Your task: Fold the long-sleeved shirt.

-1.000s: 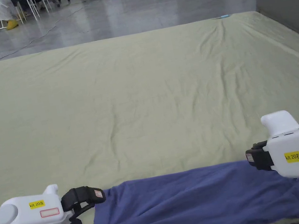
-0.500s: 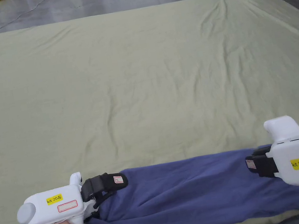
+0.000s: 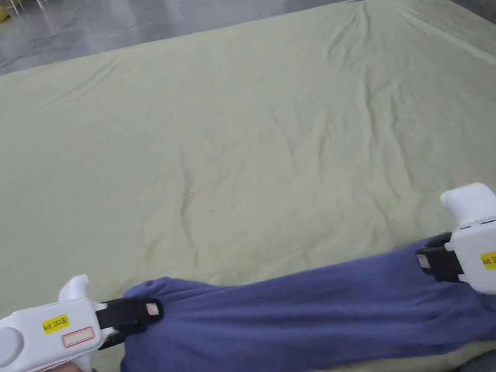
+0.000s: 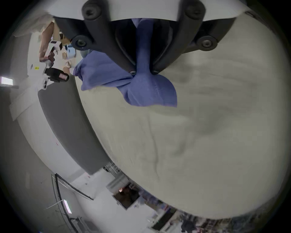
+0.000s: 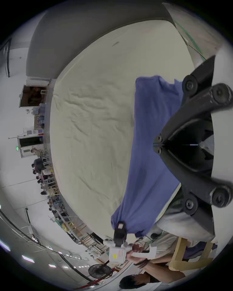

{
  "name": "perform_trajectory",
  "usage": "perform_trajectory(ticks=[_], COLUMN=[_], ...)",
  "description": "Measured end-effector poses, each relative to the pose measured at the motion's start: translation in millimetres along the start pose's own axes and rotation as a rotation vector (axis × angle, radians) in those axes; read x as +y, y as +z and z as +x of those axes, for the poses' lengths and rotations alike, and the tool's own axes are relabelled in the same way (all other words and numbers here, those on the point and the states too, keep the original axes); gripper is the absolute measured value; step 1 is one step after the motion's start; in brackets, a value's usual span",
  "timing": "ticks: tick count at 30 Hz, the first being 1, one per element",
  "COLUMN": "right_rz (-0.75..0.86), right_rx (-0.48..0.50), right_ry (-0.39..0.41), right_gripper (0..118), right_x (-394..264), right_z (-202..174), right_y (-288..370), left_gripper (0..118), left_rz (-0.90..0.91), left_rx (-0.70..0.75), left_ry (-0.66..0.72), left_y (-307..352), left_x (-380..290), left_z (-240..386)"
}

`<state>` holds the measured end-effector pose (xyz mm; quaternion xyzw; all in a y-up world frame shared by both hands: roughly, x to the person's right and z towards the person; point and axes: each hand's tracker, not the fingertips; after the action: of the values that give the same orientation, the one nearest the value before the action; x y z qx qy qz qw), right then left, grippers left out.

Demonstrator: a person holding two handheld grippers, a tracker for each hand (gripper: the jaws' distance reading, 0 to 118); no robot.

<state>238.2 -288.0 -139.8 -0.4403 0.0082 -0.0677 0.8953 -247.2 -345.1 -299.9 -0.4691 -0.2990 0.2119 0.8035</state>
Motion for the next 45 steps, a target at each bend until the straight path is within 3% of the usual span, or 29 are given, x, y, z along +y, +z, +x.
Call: perform_trajectory(ticks=[5, 9, 14, 16, 18, 25, 28, 31, 34, 35, 36, 38, 39, 43, 44, 45], right_rz=[0.011, 0.016, 0.014, 0.014, 0.012, 0.011, 0.009, 0.009, 0.010, 0.009, 0.009, 0.012, 0.012, 0.005, 0.003, 0.001], right_rx=[0.022, 0.024, 0.035, 0.033, 0.030, 0.018, 0.005, -0.006, -0.005, -0.003, -0.002, 0.000, 0.001, 0.011, 0.018, 0.035], right_ry=[-0.005, 0.010, 0.015, 0.013, 0.013, 0.003, -0.010, -0.026, -0.044, -0.046, -0.047, -0.046, -0.046, -0.041, -0.043, -0.051], right_gripper=[0, 0, 0, 0, 0, 0, 0, 0, 0, 0, 0, 0, 0, 0, 0, 0], right_x=[0, -1, -1, -1, -1, -5, -6, -7, -7, -6, -6, -6, -5, -5, -4, -4], right_z=[1, -2, -3, -3, -2, 5, 11, 17, 23, 23, 23, 23, 23, 20, 20, 18], right_y=[6, 8, 7, 7, 6, 5, 4, 4, 3, 3, 4, 4, 4, 2, 1, 1], left_gripper=[0, 0, 0, 0, 0, 0, 0, 0, 0, 2, 14, 93, 115, 117, 109, 79], left_rz=[0.115, 0.140, 0.119, 0.085, 0.048, -0.156, -0.238, -0.322, -0.354, -0.368, -0.350, -0.288, -0.252, -0.109, -0.073, -0.033], left_rx=[0.193, 0.342, 0.192, -0.003, -0.103, -0.200, -0.172, -0.161, -0.141, -0.133, -0.128, -0.181, -0.217, -0.246, -0.212, -0.170], left_ry=[0.051, 0.049, 0.077, 0.176, 0.155, 0.068, -0.010, 0.114, 0.104, 0.113, 0.138, 0.158, 0.149, 0.091, 0.076, 0.034], left_y=[58, 92, 99, 93, 78, -41, -107, -162, -188, -191, -189, -174, -161, -96, -85, -73], left_x=[38, 28, 30, 32, 34, 19, 10, -1, -14, -13, -12, -10, -6, 8, 7, 5], left_z=[-67, -60, -16, 18, 48, 172, 193, 191, 192, 190, 187, 191, 191, 183, 181, 180])
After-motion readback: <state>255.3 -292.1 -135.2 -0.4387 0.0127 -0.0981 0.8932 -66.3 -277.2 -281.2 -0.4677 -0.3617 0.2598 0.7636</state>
